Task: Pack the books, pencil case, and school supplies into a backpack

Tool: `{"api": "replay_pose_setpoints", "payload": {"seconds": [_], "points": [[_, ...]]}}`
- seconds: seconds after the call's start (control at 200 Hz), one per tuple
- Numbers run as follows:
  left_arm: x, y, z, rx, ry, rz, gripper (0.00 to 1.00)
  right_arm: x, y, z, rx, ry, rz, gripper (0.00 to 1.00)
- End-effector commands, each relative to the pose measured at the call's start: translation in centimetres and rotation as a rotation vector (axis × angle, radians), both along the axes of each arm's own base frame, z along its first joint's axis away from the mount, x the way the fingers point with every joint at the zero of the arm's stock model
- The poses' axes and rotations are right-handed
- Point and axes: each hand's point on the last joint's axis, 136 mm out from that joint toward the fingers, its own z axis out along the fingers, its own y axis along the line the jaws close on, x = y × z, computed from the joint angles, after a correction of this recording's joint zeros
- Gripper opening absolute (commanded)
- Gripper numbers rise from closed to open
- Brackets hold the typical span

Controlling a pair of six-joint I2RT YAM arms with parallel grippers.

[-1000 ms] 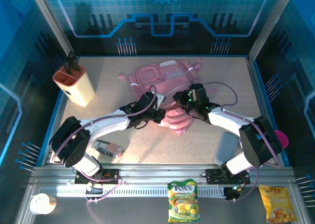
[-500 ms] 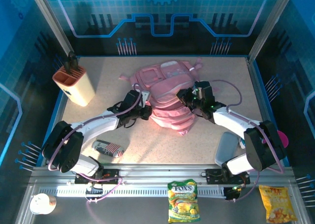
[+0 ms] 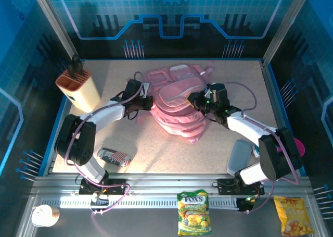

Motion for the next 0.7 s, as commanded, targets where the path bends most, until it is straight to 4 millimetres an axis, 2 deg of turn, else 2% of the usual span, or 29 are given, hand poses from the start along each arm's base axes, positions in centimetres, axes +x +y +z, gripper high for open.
{"api": "replay_pose_setpoints", "payload": {"seconds": [0.0,0.06,0.07,0.105,0.165,0.46,0.54,0.58,0.695], "points": [[2.6,3.2,0.6,0.096,-0.021,0.100,0.04,1.0,0.5,1.4,0.003,-0.057,0.047,0.17],[2.7,3.5,0.7,0.099,-0.008,0.112,0.16,0.8,1.0,0.5,-0.004,-0.034,0.071,0.17],[2.7,3.6,0.7,0.099,-0.006,0.115,0.18,1.1,1.2,1.3,0.002,-0.051,0.075,0.17],[2.6,3.7,0.9,0.096,-0.005,0.121,0.24,1.3,1.6,1.5,0.003,-0.058,0.087,0.18],[2.3,4.2,1.4,0.096,-0.008,0.145,0.35,1.5,2.4,0.9,-0.008,-0.047,0.110,0.18],[-0.9,7.6,5.7,0.080,-0.028,0.301,0.72,3.8,5.9,-1.5,-0.056,-0.009,0.209,0.20],[-1.9,8.0,6.8,0.072,-0.042,0.313,0.81,3.9,6.0,-1.9,-0.110,0.004,0.230,0.29],[-2.4,8.1,7.3,0.066,-0.053,0.315,0.85,3.5,5.6,-2.1,-0.142,0.015,0.236,0.36],[-3.4,8.4,8.6,0.049,-0.087,0.314,0.97,1.8,3.2,-2.0,-0.272,0.009,0.234,0.60]]}}
